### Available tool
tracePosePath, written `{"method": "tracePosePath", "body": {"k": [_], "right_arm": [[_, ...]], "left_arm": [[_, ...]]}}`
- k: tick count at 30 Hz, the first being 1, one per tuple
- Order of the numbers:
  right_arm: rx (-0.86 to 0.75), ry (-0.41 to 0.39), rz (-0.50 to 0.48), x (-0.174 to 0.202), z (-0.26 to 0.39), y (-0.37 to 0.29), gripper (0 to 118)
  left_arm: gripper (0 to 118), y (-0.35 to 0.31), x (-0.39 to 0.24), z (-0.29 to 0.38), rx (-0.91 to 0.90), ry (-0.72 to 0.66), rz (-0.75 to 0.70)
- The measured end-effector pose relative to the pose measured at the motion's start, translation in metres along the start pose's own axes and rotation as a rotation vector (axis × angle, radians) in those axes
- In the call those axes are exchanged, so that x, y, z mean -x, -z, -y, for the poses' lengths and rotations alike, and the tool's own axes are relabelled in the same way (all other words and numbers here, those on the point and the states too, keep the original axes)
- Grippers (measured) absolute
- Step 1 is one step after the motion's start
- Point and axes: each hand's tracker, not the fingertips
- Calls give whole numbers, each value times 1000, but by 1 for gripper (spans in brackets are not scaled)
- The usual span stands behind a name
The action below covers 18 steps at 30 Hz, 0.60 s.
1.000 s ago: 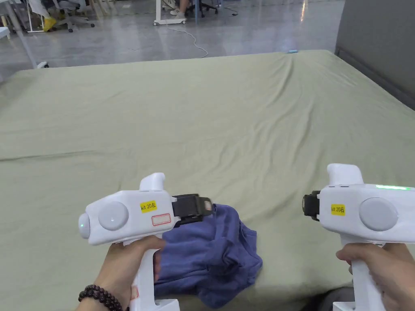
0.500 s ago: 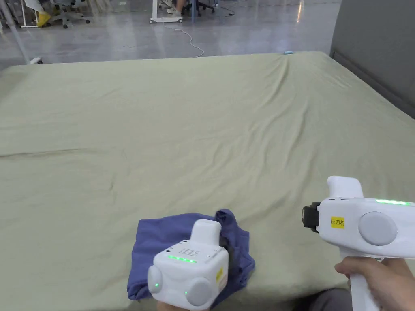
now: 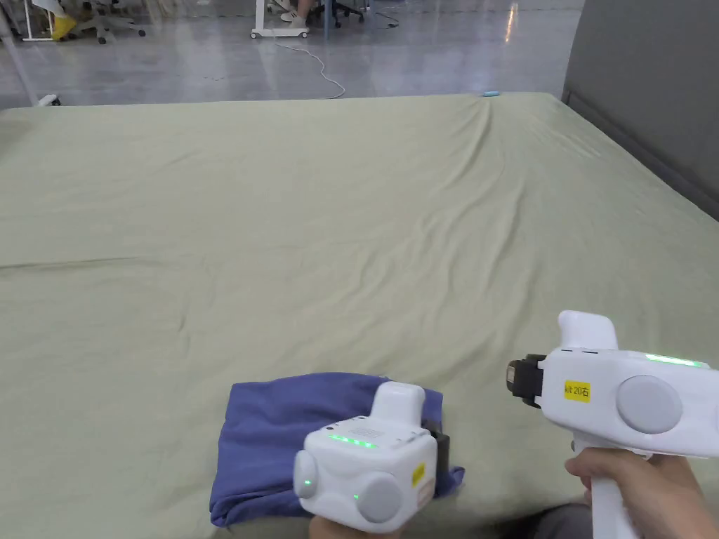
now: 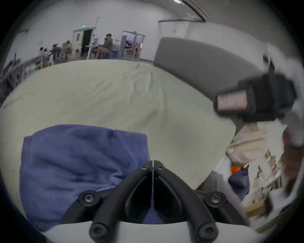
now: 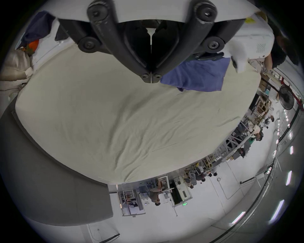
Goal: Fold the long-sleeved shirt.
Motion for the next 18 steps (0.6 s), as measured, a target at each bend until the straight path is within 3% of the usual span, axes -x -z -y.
{"method": "tracePosePath", "body": {"k": [7,10,14,18], "right_arm": [[83,41,-242,38,-4,36,0],[189,60,-325,54,4,67,0],[342,85,-367,61,22,109,0],[420,58,-313,52,39,135,0]], "left_arm": [[0,-74,86,-24,-119,-348,42],[0,-97,126,-23,-171,-461,76],[0,-114,159,-16,-157,-476,-36],[0,-119,180,-5,-119,-570,-105]]}}
